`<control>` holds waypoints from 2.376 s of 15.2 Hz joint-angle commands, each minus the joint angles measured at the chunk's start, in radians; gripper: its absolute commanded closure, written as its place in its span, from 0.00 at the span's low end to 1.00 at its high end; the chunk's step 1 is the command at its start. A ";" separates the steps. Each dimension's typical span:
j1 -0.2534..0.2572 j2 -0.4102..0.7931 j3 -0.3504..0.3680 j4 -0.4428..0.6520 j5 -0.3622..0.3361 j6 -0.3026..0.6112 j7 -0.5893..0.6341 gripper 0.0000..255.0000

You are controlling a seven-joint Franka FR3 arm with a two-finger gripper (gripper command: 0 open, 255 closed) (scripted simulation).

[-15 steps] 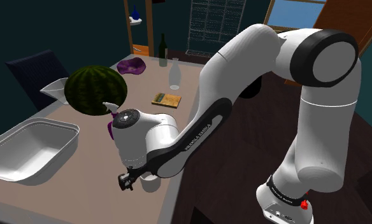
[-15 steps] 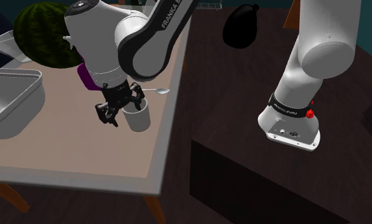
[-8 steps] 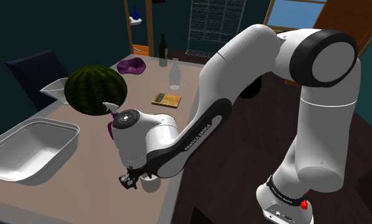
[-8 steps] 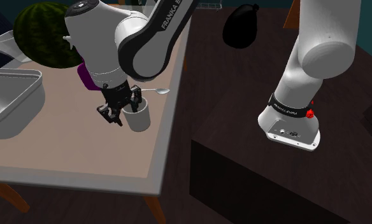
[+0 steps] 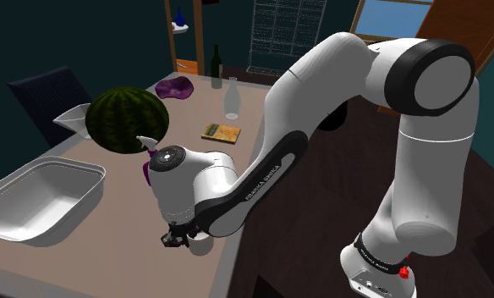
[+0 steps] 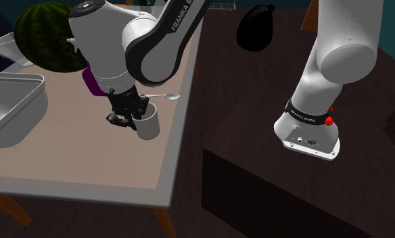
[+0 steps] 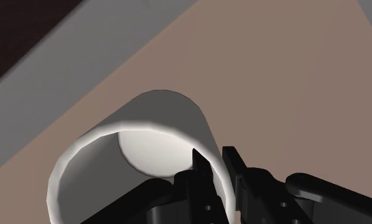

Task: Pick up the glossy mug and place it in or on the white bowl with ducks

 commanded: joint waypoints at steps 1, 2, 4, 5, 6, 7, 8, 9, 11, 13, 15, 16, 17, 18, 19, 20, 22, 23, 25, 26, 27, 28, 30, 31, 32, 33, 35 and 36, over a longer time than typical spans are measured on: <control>0.000 0.000 0.000 0.000 0.000 0.000 0.000 1.00; -0.004 -0.011 0.005 0.001 0.010 -0.009 -0.007 1.00; -0.012 -0.032 0.016 0.004 0.029 -0.029 -0.021 1.00; -0.015 -0.042 0.021 0.005 0.038 -0.039 -0.028 1.00; -0.019 -0.052 0.025 0.007 0.048 -0.049 -0.034 1.00; -0.022 -0.063 0.030 0.009 0.057 -0.059 -0.041 1.00; -0.026 -0.073 0.034 0.011 0.067 -0.070 -0.048 1.00; -0.029 -0.083 0.038 0.014 0.076 -0.080 -0.055 1.00; -0.035 -0.102 0.046 0.020 0.094 -0.101 -0.068 1.00; -0.040 -0.122 0.052 0.026 0.111 -0.122 -0.081 1.00; -0.045 -0.140 0.058 0.034 0.128 -0.144 -0.093 1.00; -0.047 -0.149 0.061 0.038 0.136 -0.155 -0.099 1.00; -0.049 -0.158 0.063 0.043 0.144 -0.166 -0.105 1.00; -0.051 -0.167 0.066 0.047 0.152 -0.177 -0.111 1.00; -0.053 -0.175 0.068 0.052 0.160 -0.189 -0.116 1.00; -0.055 -0.183 0.070 0.057 0.167 -0.200 -0.122 1.00; -0.058 -0.199 0.073 0.068 0.181 -0.223 -0.132 1.00; -0.059 -0.207 0.074 0.074 0.188 -0.235 -0.138 1.00; -0.075 -0.218 0.067 0.079 0.198 -0.246 -0.168 1.00; -0.090 -0.221 0.057 0.079 0.201 -0.246 -0.193 1.00; -0.104 -0.222 0.048 0.081 0.203 -0.247 -0.218 1.00; -0.117 -0.223 0.038 0.084 0.204 -0.247 -0.242 1.00; -0.144 -0.220 0.019 0.093 0.205 -0.250 -0.290 1.00; -0.157 -0.218 0.010 0.099 0.205 -0.252 -0.313 1.00; -0.170 -0.214 0.000 0.106 0.204 -0.254 -0.335 1.00; -0.182 -0.210 -0.010 0.115 0.203 -0.256 -0.357 1.00; -0.206 -0.198 -0.029 0.136 0.200 -0.263 -0.400 1.00; -0.218 -0.190 -0.038 0.148 0.198 -0.266 -0.421 1.00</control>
